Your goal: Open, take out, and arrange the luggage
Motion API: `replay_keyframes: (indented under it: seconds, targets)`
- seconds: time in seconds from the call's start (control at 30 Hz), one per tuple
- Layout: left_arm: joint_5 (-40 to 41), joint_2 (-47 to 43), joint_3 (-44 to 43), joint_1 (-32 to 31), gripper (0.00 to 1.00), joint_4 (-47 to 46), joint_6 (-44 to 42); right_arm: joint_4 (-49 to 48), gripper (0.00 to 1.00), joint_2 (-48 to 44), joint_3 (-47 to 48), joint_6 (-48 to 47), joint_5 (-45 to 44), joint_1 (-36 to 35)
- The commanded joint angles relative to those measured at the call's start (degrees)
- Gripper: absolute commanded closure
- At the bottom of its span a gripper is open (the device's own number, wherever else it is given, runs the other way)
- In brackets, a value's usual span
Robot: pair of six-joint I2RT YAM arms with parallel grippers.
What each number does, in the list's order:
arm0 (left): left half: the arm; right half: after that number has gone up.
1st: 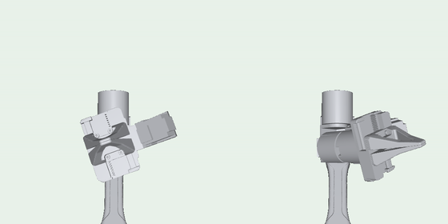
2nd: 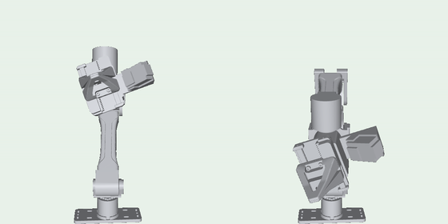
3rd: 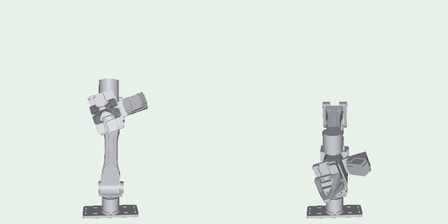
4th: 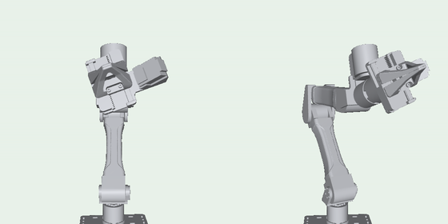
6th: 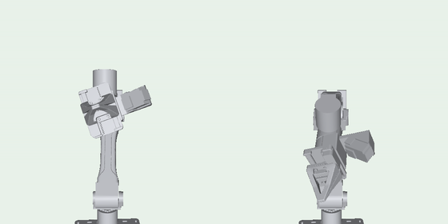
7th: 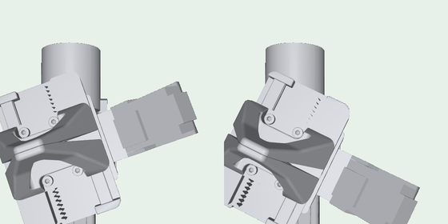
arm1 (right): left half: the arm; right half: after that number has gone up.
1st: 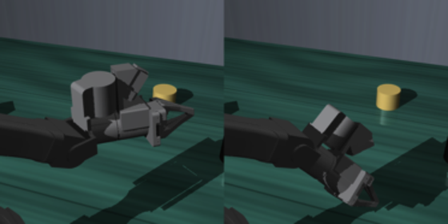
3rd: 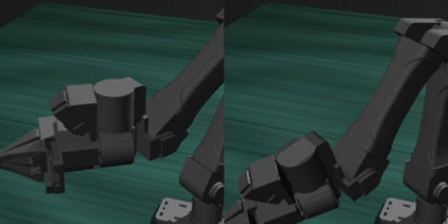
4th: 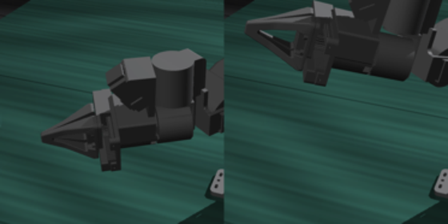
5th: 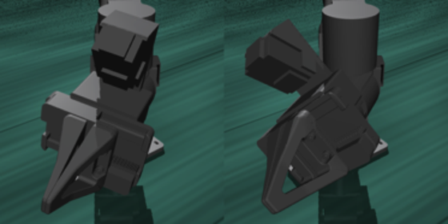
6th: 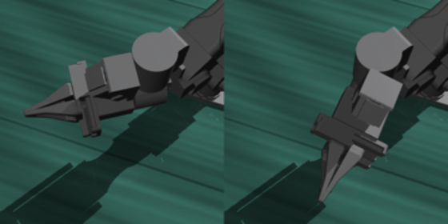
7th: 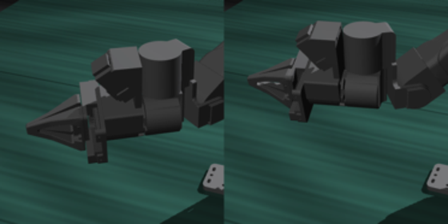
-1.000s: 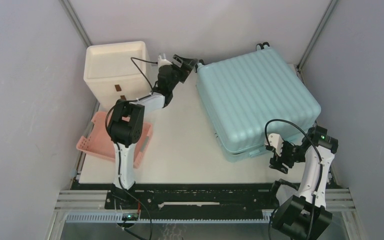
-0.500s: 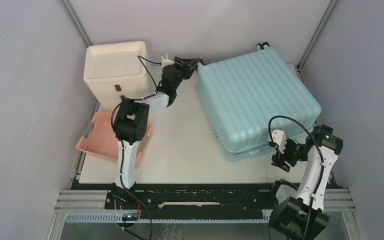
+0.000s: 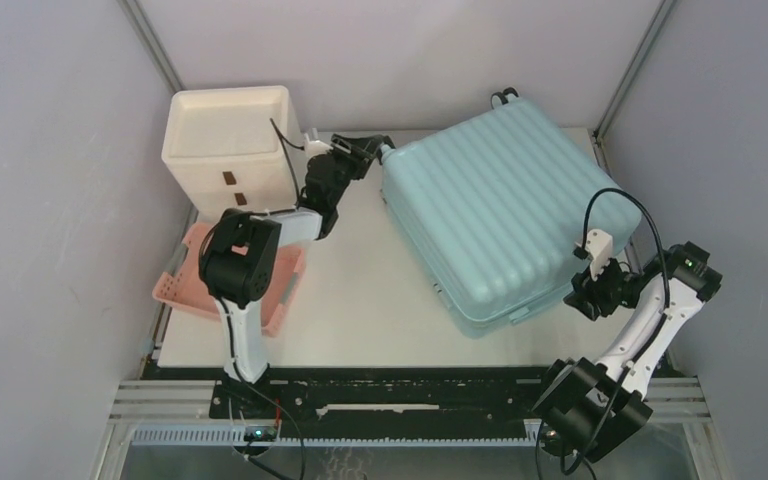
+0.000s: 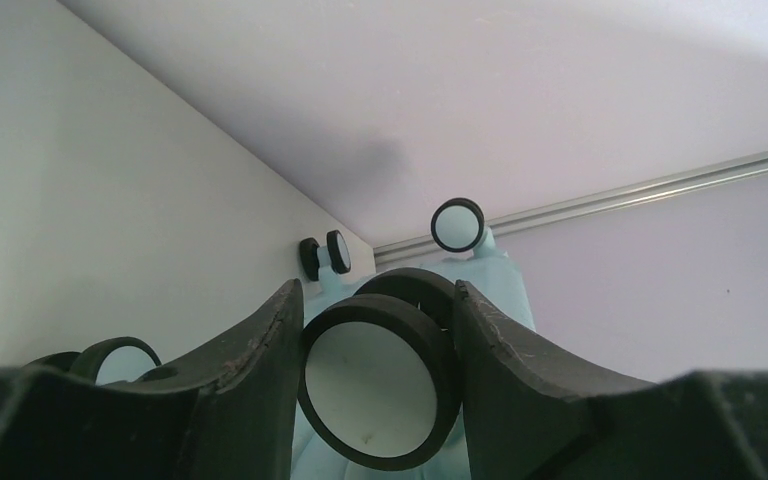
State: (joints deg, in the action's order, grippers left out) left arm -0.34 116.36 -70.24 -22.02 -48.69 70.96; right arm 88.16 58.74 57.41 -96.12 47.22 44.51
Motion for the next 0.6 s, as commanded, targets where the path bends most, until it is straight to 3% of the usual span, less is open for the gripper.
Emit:
replay_keyframes:
  seconds: [0.0,0.2,0.57]
  targets:
    - [-4.02,-8.6,7.34,-0.72,0.85,-8.94,-0.35,-6.64,0.49,0.13,2.74,10.83,5.21,0.41]
    - [-4.63,-12.47,13.75,-1.41,0.85,-10.55,-1.42,-19.79,0.57,0.37,3.15,26.98,4.15,-4.01]
    - [-5.53,-11.68,12.67,-6.15,0.92,-6.76,-2.81,-37.35,0.68,2.27,3.8,49.47,-4.79,-14.68]
